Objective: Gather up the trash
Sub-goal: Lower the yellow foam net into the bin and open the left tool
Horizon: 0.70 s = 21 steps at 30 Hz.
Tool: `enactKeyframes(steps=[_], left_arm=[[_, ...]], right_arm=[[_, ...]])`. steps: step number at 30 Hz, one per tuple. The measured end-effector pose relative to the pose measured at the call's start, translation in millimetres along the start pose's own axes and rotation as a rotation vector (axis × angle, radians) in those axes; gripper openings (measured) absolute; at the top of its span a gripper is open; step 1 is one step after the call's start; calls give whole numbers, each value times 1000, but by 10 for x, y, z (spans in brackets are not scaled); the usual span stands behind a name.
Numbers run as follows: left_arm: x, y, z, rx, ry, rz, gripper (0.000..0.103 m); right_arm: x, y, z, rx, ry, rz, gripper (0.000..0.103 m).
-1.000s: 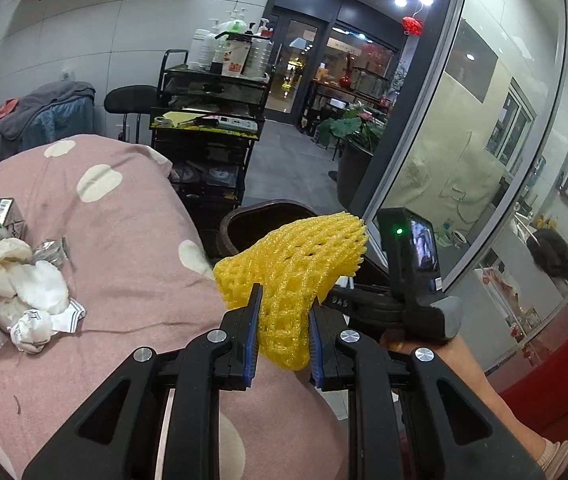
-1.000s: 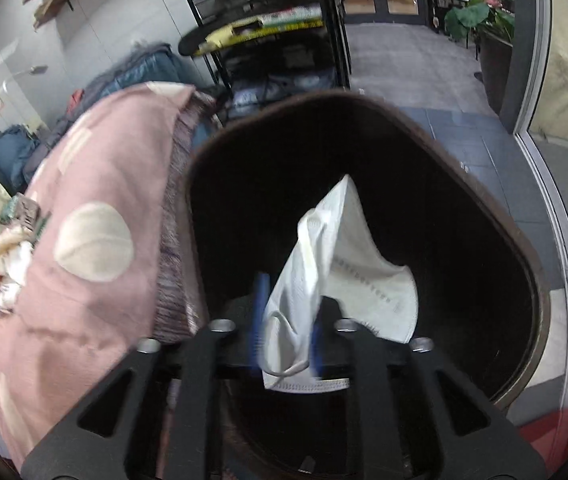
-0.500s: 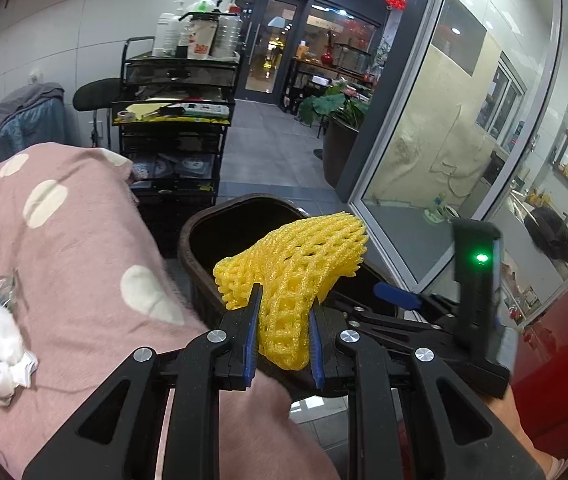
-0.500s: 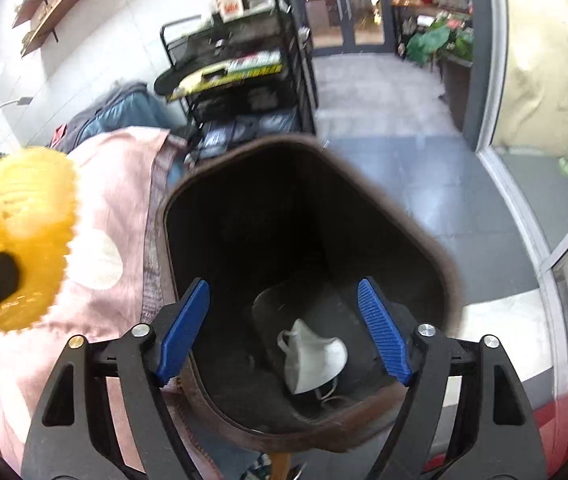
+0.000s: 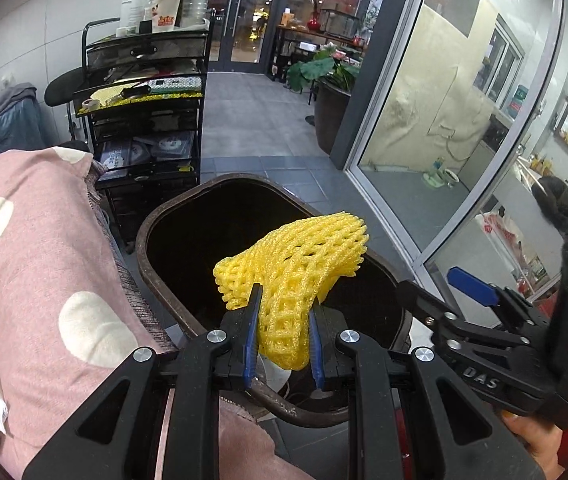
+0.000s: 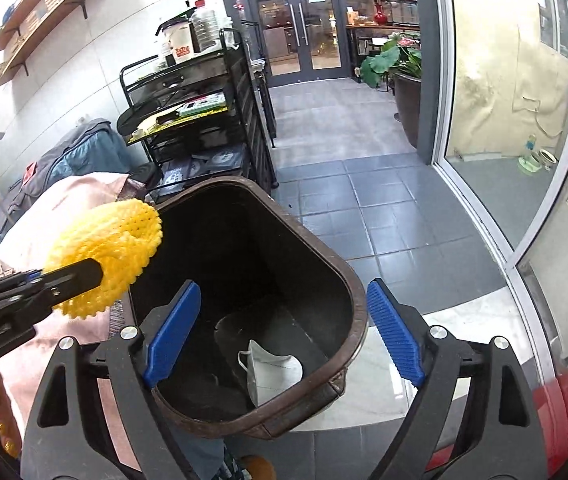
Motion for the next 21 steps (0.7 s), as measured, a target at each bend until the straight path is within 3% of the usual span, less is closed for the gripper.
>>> enactKeyframes(steps=[2, 4, 6, 9, 13, 21], left_arm=[[50, 19, 4, 1, -13, -4, 21], [92, 35, 8, 9, -28, -9, 30], [109, 41, 16, 17, -27, -25, 59], [106, 48, 13, 32, -6, -48, 87], [110, 35, 20, 60, 7, -80, 97], [-16, -31, 0, 84, 47, -126, 97]], right_arm=[[-25, 29, -9, 9, 4, 0, 85], [-35, 50, -12, 12, 5, 7, 85], [-44, 68, -14, 14, 7, 8, 86], [-38, 98, -15, 33, 3, 4, 87], [-40, 115, -17, 37, 4, 11, 87], [-52, 76, -60, 34, 15, 16, 88]])
Point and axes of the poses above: each gripper's, at about its wrist camera, not at the fingertips, and x roughly the way its jaws point, y to its right, z to its underside, the point moved 6 cm from there along x, roughly the way its jaws point, and after that the axes turned 11 degrees about -z, right-handed, at the moved point
